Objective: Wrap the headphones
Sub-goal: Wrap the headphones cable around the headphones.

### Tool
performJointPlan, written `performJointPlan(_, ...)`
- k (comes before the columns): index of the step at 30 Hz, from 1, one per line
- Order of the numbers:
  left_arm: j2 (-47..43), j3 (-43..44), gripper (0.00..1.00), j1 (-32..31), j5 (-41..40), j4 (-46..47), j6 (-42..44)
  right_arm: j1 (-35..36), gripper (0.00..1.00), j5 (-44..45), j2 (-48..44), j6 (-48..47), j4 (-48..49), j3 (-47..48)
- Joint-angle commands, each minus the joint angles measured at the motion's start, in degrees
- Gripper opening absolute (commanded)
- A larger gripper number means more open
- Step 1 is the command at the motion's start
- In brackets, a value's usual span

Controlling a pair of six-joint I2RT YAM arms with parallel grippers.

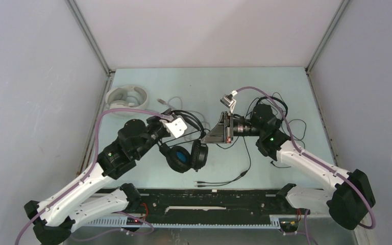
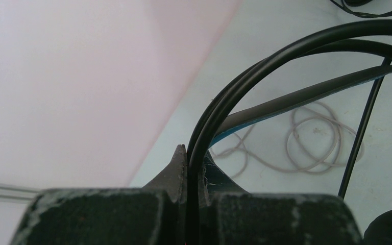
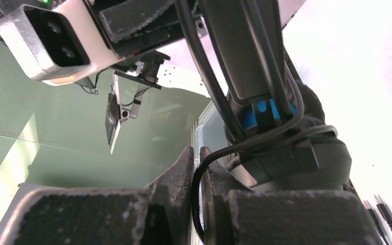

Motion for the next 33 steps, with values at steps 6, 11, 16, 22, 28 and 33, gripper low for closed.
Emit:
performJointPlan(6,2.9,7.2,0.0,1.1,-17.9,-4.0,-17.7,4.0,0.12,1.5,3.2,-3.6,0.6,11.7)
performJointPlan(11,4.5,10.5,0.0,1.0,-24.0,-7.1,-24.8,5.6,0.12,2.2,6.4,-3.6,1.4,14.7)
performJointPlan(16,5.1,10.8,0.0,1.0,-30.4,-6.8,-27.5,6.8,0.12,4.7,7.9,-5.4,0.5,17.1)
performJointPlan(22,5.7,13.2,0.0,1.0,-34.6,-8.4,-33.1,7.8,0.13,6.5,9.5,-6.6,0.0,18.7)
performJointPlan(28,5.5,14.2,0.0,1.0,-41.0,-7.8,-36.8,9.7,0.13,6.9,11.0,-7.6,0.2,20.2)
performJointPlan(33,6.8,16.2,0.0,1.0,-43.6,-9.4,-43.0,11.1,0.14,7.5,12.0,-8.3,0.5,21.5)
